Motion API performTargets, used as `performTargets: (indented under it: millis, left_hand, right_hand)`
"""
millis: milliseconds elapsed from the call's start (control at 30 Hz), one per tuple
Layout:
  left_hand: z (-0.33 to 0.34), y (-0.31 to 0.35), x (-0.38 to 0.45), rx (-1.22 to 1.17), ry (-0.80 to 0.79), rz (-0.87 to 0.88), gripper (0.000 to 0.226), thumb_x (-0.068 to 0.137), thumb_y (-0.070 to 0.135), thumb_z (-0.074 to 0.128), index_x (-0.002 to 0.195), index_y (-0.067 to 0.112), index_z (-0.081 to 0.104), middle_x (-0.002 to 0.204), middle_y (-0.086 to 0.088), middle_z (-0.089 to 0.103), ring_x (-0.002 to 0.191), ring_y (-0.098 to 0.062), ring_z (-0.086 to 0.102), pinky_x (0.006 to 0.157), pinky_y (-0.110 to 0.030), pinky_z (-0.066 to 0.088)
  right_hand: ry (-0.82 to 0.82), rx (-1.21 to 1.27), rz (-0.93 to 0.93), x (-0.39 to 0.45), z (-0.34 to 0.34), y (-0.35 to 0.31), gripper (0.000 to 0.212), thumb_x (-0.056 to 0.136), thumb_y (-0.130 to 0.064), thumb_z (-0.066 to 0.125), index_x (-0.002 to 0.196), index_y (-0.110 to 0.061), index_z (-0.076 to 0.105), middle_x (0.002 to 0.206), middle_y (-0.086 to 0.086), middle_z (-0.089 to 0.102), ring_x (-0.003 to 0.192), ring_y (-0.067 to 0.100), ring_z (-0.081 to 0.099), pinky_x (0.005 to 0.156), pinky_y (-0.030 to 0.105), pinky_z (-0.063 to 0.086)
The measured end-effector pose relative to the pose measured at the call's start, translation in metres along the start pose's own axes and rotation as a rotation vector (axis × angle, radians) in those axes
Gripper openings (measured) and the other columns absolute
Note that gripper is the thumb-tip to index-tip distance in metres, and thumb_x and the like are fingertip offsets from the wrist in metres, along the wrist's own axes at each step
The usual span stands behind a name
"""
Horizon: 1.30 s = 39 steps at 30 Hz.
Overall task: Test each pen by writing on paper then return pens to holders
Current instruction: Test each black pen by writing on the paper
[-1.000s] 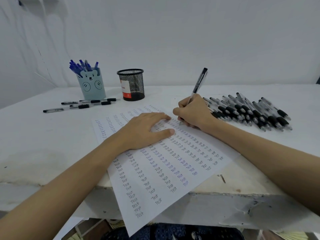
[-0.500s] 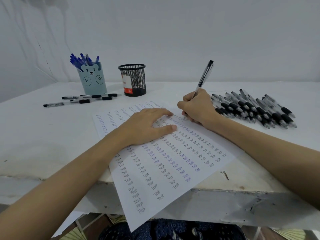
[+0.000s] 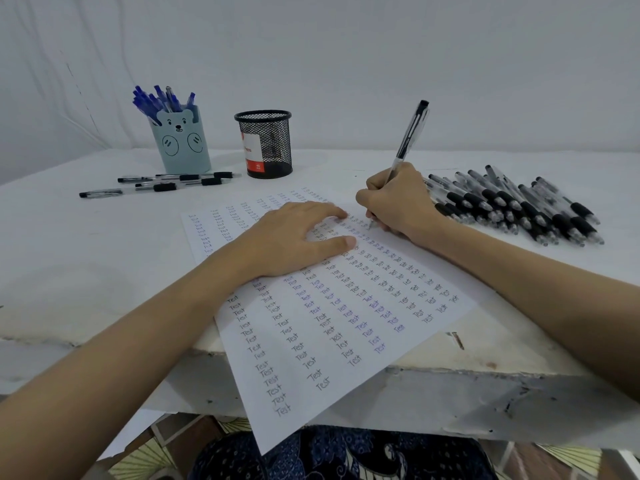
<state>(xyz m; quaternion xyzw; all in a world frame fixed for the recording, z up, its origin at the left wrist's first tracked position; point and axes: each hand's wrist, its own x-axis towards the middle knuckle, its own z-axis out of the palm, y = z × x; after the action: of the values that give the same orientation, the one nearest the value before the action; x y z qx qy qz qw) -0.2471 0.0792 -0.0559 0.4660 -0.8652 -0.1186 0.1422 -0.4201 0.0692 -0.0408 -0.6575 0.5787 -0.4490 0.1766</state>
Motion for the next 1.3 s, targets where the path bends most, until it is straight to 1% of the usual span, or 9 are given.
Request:
performTargets:
  millis: [100,267,400,500,633,767,1000,1133,1300]
  left_hand:
    - [0.000,0.001,0.000,0.001,-0.003,-0.004,0.070,0.073,0.075,0.033,0.133,0.042,0.040,0.143,0.017,0.039,0.131,-0.009,0.032,0.109,-0.038,0.027]
    - [0.000,0.001,-0.001,0.002,-0.004,-0.006,0.069,0.073,0.075,0.033,0.133,0.043,0.040,0.143,0.017,0.039,0.131,-0.009,0.032,0.109,-0.038,0.027]
    - [0.000,0.002,-0.001,-0.001,-0.004,-0.007,0.069,0.072,0.075,0.033,0.133,0.043,0.040,0.143,0.017,0.039,0.131,-0.009,0.032,0.110,-0.038,0.027]
    - [0.000,0.002,-0.001,-0.007,-0.003,-0.011,0.068,0.072,0.074,0.033,0.133,0.043,0.040,0.143,0.018,0.039,0.132,-0.009,0.031,0.110,-0.039,0.027]
    - [0.000,0.001,-0.001,-0.012,-0.004,-0.006,0.069,0.072,0.075,0.034,0.133,0.042,0.040,0.143,0.017,0.040,0.132,-0.009,0.032,0.110,-0.040,0.028]
    - [-0.001,0.003,-0.001,-0.006,-0.007,-0.006,0.070,0.073,0.074,0.033,0.134,0.041,0.040,0.144,0.016,0.039,0.132,-0.010,0.032,0.109,-0.038,0.027]
    - [0.000,0.001,0.000,0.003,-0.003,-0.002,0.070,0.073,0.074,0.033,0.134,0.040,0.040,0.144,0.015,0.040,0.131,-0.011,0.032,0.109,-0.039,0.028]
    - [0.000,0.001,0.000,0.001,-0.003,0.000,0.070,0.072,0.074,0.032,0.134,0.041,0.040,0.144,0.016,0.039,0.132,-0.010,0.032,0.110,-0.041,0.028]
    - [-0.001,0.001,-0.001,0.000,0.004,0.009,0.070,0.075,0.078,0.037,0.134,0.040,0.040,0.145,0.015,0.038,0.133,-0.010,0.031,0.110,-0.039,0.026]
  right_hand:
    - [0.012,0.001,0.016,0.000,0.001,0.000,0.043,0.074,0.005,0.048,0.044,-0.015,0.024,0.053,0.009,0.029,0.027,0.001,0.046,0.030,0.014,0.021]
    - [0.020,0.036,0.035,-0.001,-0.001,-0.001,0.037,0.074,0.004,0.049,0.045,-0.011,0.030,0.050,0.011,0.046,0.021,0.006,0.034,0.028,0.012,0.021]
    - [0.033,0.012,0.038,0.000,0.000,0.000,0.042,0.073,0.005,0.048,0.044,-0.015,0.025,0.044,0.006,0.033,0.025,0.003,0.043,0.029,0.013,0.022]
    - [0.018,0.037,0.051,0.000,-0.001,0.000,0.039,0.074,0.004,0.048,0.045,-0.012,0.028,0.048,0.008,0.039,0.023,0.004,0.039,0.028,0.013,0.021]
    - [0.048,0.018,0.029,-0.001,0.000,0.000,0.043,0.073,0.005,0.047,0.043,-0.015,0.024,0.036,-0.004,0.027,0.043,0.016,0.050,0.031,0.012,0.021]
    - [0.007,0.087,0.039,-0.003,-0.001,-0.001,0.036,0.072,0.002,0.049,0.043,-0.010,0.033,0.039,0.006,0.046,0.024,0.010,0.034,0.031,0.012,0.022]
    - [-0.030,0.072,0.039,-0.003,0.000,-0.001,0.039,0.072,0.002,0.050,0.043,-0.013,0.029,0.027,-0.007,0.037,0.042,0.023,0.048,0.031,0.012,0.024]
    - [0.003,0.073,0.042,-0.003,0.000,-0.002,0.039,0.075,0.004,0.049,0.045,-0.012,0.029,0.042,0.007,0.037,0.028,0.007,0.045,0.029,0.012,0.021]
    - [0.023,0.297,0.242,0.001,-0.012,-0.006,0.033,0.080,-0.018,0.057,0.051,-0.005,0.048,0.031,-0.001,0.043,0.029,0.014,0.032,0.039,0.015,0.026]
